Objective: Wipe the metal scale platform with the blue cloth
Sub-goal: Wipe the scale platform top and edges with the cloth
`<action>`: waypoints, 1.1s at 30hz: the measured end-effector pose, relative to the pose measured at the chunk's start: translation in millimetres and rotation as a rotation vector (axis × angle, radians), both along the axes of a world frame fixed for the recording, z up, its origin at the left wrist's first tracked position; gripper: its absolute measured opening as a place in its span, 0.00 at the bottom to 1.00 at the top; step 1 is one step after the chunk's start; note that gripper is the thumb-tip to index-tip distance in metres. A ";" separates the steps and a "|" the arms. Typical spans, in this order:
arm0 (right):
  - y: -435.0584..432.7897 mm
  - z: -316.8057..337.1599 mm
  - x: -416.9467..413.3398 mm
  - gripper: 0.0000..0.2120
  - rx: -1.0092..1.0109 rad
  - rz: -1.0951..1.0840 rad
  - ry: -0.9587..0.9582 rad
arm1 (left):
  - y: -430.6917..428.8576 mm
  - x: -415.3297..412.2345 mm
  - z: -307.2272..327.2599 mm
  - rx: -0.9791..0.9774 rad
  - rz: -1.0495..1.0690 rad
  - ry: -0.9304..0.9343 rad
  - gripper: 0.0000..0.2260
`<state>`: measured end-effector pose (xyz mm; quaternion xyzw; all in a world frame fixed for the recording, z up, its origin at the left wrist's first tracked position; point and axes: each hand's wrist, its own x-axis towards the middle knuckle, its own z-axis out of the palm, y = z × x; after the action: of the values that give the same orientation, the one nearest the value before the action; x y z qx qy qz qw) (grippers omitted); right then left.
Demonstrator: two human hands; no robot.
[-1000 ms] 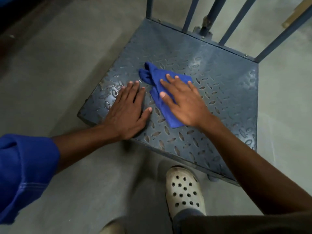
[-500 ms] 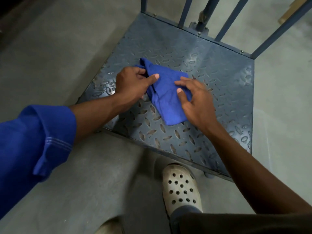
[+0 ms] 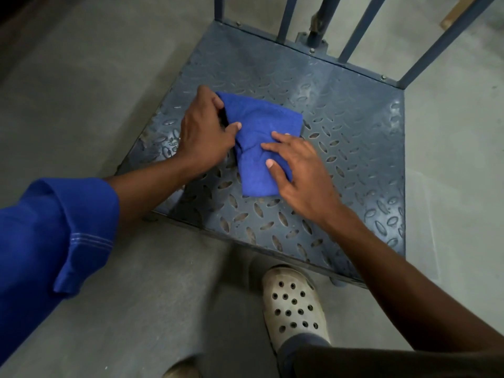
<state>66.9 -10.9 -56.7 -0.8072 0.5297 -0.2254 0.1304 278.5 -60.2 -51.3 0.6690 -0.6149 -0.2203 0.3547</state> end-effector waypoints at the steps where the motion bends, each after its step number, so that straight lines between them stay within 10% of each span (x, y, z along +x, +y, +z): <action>1: -0.1 1.2 1.4 0.18 -0.007 -0.002 0.014 | 1.8 0.7 -0.7 -0.064 -0.030 -0.128 0.19; 7: -18.9 10.5 9.5 0.21 -0.090 0.037 0.089 | 13.4 12.2 -20.3 -0.141 -0.179 -0.548 0.29; 16: -49.8 15.6 34.2 0.32 0.063 0.121 0.380 | 23.9 10.4 -24.9 -0.105 -0.268 -0.546 0.31; 33: -13.3 -4.0 38.8 0.32 0.036 -0.035 0.274 | 43.4 14.0 -28.3 0.147 -0.225 -0.640 0.35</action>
<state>105.6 -24.3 -60.8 -0.8184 0.5607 -0.1057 0.0674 292.5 -16.8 -79.6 0.6560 -0.7473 -0.0808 0.0682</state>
